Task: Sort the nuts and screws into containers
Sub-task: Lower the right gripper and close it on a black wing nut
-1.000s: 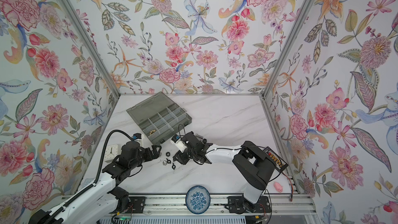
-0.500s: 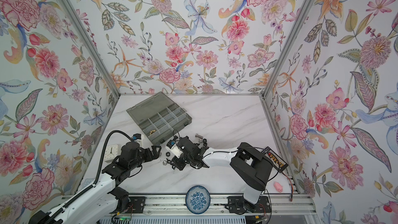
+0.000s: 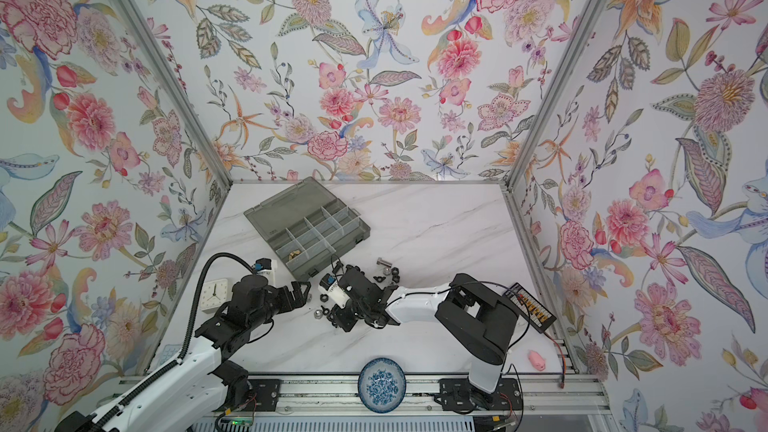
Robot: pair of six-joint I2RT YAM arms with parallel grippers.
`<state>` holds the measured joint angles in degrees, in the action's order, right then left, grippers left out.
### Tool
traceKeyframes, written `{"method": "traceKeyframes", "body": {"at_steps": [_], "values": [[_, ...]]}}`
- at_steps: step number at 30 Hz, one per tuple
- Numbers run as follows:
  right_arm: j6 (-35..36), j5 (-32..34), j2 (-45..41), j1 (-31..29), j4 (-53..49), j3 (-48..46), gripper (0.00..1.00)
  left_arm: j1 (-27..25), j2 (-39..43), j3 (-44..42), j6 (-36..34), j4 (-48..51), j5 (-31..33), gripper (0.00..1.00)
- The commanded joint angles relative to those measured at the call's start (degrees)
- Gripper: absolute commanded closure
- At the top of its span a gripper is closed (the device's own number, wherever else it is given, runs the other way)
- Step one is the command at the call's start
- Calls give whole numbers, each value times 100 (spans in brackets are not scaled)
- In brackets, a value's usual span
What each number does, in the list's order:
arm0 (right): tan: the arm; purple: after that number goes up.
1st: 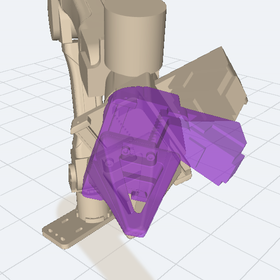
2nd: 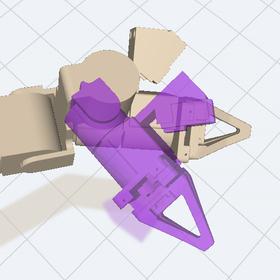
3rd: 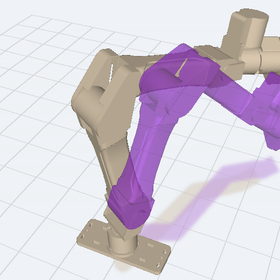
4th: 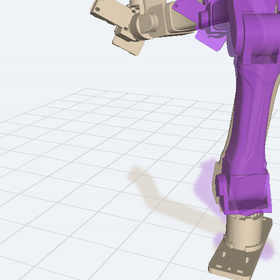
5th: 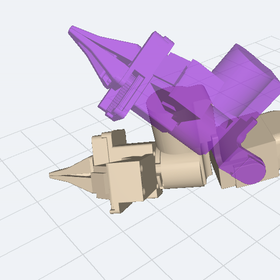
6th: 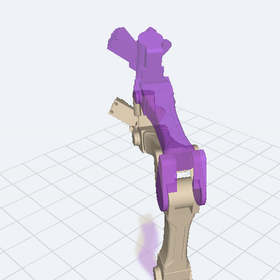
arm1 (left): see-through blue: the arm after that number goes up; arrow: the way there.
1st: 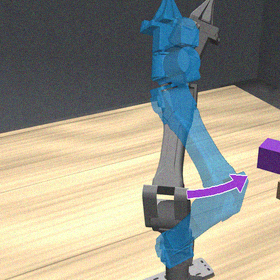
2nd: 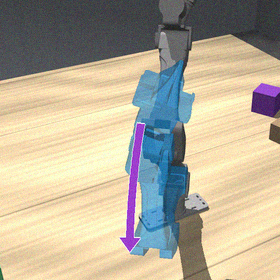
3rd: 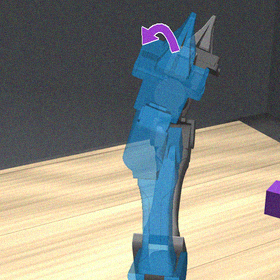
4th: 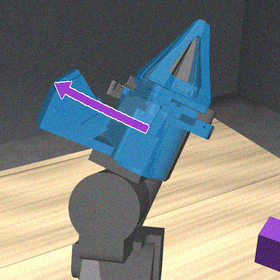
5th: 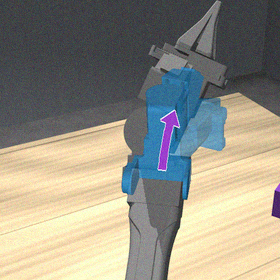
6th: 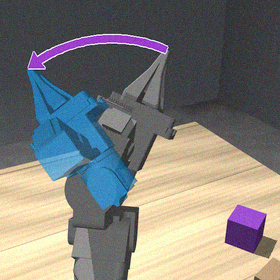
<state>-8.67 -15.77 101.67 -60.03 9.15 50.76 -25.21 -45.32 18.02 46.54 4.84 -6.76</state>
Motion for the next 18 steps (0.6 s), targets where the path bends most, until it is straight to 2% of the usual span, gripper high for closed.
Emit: {"method": "traceKeyframes", "body": {"at_steps": [1, 18], "values": [[-23, 71, 111, -34, -67, 161, 70, -61, 50, -97, 30, 43, 123, 1], [-161, 236, 388, -35, 169, 275, 70, -63, 43, -71, -9, 52, 114, 1]]}}
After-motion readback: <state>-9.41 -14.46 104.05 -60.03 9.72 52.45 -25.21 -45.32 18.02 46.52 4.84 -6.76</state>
